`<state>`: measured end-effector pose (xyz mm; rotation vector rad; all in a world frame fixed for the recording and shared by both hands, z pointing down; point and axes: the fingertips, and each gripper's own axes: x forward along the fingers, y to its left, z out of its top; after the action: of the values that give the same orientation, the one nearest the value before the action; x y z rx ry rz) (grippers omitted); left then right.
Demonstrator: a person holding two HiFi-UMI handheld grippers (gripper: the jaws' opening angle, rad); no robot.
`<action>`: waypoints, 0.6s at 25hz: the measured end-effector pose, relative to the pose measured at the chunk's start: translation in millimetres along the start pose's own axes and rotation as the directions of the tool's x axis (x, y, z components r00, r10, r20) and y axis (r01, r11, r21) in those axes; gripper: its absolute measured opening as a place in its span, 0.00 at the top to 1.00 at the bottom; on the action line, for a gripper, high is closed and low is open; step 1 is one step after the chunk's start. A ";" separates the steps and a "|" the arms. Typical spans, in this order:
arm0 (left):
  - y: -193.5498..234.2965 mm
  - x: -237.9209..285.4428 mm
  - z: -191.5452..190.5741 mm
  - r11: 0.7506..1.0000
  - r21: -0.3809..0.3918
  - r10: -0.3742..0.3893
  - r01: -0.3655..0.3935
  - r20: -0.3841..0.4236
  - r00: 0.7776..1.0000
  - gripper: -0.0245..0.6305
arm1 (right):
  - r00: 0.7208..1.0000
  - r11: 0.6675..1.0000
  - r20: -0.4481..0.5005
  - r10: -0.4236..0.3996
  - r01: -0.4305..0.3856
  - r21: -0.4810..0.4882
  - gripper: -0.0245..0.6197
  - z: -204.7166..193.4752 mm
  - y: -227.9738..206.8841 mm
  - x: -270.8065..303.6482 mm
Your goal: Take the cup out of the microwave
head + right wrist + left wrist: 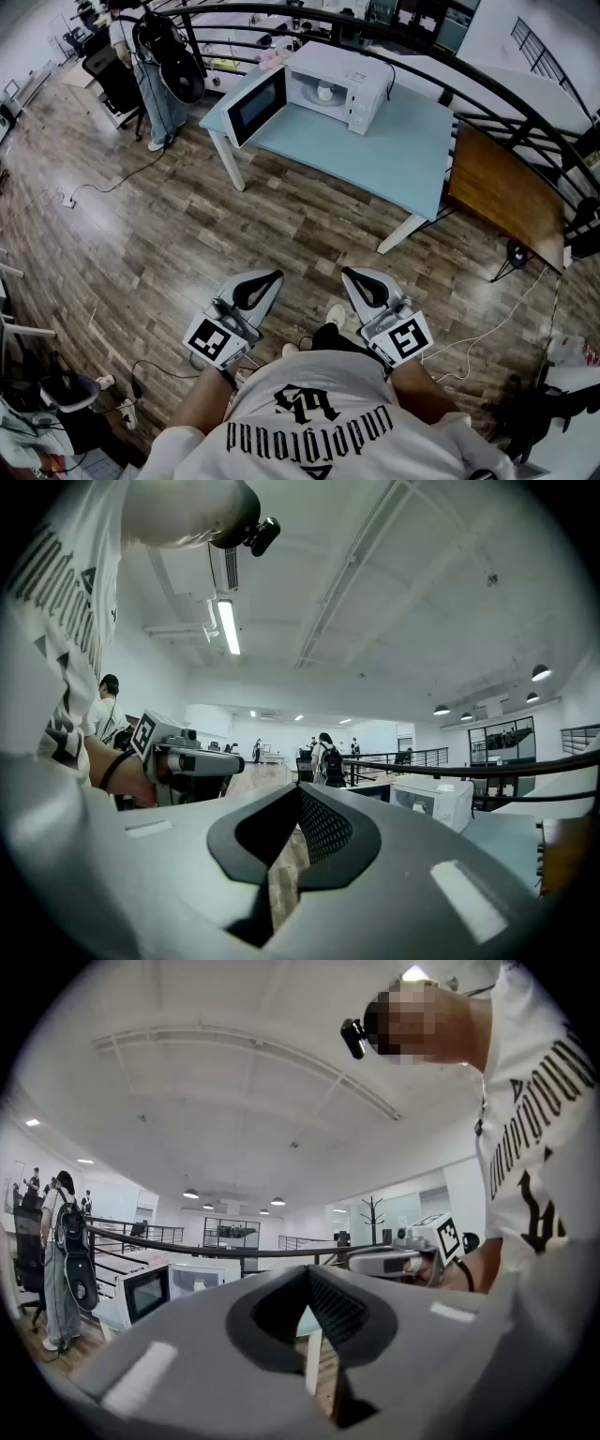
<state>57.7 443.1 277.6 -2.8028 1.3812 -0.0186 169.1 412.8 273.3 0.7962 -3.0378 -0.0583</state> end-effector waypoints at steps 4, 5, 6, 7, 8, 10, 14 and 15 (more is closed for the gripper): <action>13.2 34.8 -5.0 1.000 0.003 0.001 -0.001 0.002 1.000 0.89 | 1.000 1.000 -0.003 0.002 -0.002 -0.003 0.96 -6.1 -37.0 8.8; 16.4 45.5 -5.5 1.000 0.004 0.001 -0.001 0.001 1.000 0.89 | 1.000 1.000 -0.005 0.004 -0.004 -0.002 0.96 -7.7 -47.3 10.7; 19.8 56.9 -5.8 1.000 0.006 0.000 0.000 0.001 1.000 0.89 | 1.000 1.000 -0.007 0.005 -0.005 0.000 0.96 -9.5 -58.0 12.7; 23.4 69.1 -6.3 1.000 0.008 -0.001 0.001 0.001 1.000 0.89 | 1.000 1.000 -0.010 0.008 -0.008 0.002 0.96 -11.4 -69.1 14.6; 27.2 81.5 -7.0 1.000 0.010 -0.001 0.001 0.001 1.000 0.89 | 1.000 1.000 -0.009 0.011 -0.011 0.002 0.96 -12.5 -80.5 16.4; 34.6 106.5 -8.0 1.000 0.010 0.005 -0.005 0.003 1.000 0.89 | 1.000 1.000 0.007 0.011 -0.011 -0.010 0.96 -11.4 -105.2 19.2; 44.6 151.8 -1.6 1.000 0.018 0.021 -0.021 0.014 1.000 0.89 | 1.000 1.000 0.003 0.001 -0.001 -0.004 0.96 -10.4 -152.8 20.8; 46.7 161.7 -0.1 0.999 0.023 0.025 -0.025 0.015 1.000 0.89 | 1.000 1.000 0.003 0.009 -0.009 -0.003 0.96 -9.4 -162.6 21.4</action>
<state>119.1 286.5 277.2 -2.7608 1.4035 -0.0138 230.2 260.4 276.6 0.7835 -3.0436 -0.0636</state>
